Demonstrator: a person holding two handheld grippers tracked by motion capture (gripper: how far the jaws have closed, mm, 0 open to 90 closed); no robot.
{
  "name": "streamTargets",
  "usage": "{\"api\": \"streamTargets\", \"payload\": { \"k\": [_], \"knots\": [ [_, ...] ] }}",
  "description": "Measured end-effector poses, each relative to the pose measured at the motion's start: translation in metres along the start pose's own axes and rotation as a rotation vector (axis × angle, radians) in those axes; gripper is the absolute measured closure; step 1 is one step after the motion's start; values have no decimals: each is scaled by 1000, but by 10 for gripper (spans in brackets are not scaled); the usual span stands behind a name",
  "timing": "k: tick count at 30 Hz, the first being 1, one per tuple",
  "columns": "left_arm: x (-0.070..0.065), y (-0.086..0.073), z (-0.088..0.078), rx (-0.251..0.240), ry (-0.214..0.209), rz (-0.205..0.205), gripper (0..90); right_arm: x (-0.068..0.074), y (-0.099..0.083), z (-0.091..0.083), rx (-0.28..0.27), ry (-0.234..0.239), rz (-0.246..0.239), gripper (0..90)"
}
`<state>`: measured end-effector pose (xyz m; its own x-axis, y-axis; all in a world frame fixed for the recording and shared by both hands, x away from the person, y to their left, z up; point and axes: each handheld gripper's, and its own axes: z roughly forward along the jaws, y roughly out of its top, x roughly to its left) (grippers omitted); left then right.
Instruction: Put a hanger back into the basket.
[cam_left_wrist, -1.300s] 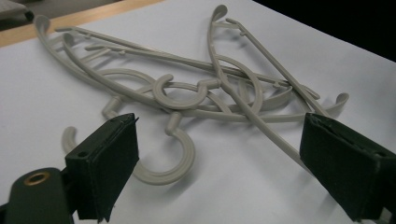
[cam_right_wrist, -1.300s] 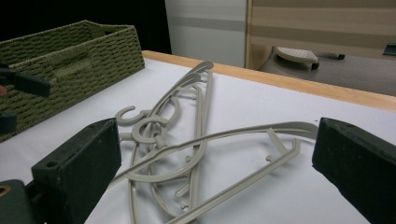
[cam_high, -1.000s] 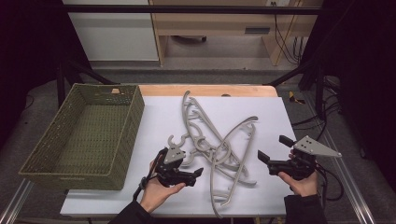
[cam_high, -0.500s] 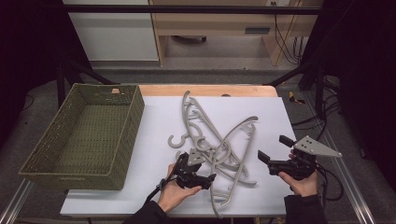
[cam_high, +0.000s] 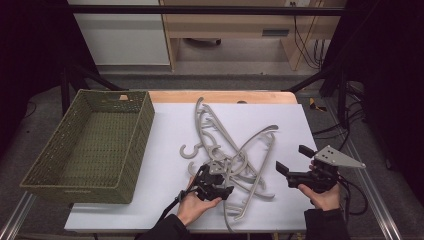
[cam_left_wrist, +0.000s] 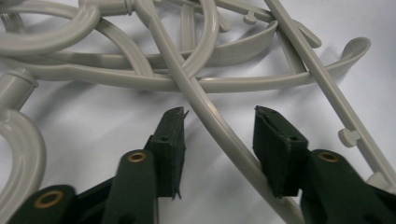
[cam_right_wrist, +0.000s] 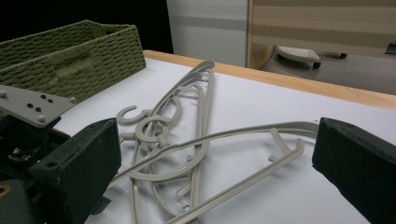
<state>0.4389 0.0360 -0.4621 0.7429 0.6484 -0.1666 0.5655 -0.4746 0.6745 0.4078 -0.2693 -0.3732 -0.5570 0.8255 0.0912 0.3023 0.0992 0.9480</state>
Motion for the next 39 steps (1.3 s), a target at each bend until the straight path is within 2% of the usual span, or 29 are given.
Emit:
{"api": "streamTargets", "payload": {
  "k": [1,6,9,14,15,17,19,23,26,29,31,34,35,39],
  "knots": [
    [1,0,-1,5,3,-11,556,0,0,0,0,0,0,16],
    [7,0,-5,30,28,-12,648,0,0,0,-1,0,-1,16],
    [9,1,-3,28,45,-18,622,0,0,0,2,2,-1,16],
    [14,7,2,61,54,-14,548,0,0,1,4,0,-1,16],
    [16,10,3,61,47,-29,552,0,0,0,4,3,-3,16],
    [16,11,4,58,51,-27,557,0,0,0,1,2,-3,16],
    [16,12,5,72,58,-19,593,0,0,0,3,0,-2,17],
    [14,14,6,84,88,2,733,0,0,0,4,2,-4,17],
    [15,14,5,89,108,-23,760,0,0,0,2,0,-3,17],
    [16,14,3,78,144,-28,796,0,0,0,3,0,-2,17],
    [19,14,1,70,120,-38,810,0,0,0,2,0,-3,17],
    [18,14,-2,60,131,-22,812,-1,0,0,1,0,-3,17],
    [17,13,-2,34,129,-33,813,-1,0,0,0,-1,-4,17],
    [17,14,-13,-16,123,-24,816,-1,0,-2,-4,0,-3,17]
  ]
}}
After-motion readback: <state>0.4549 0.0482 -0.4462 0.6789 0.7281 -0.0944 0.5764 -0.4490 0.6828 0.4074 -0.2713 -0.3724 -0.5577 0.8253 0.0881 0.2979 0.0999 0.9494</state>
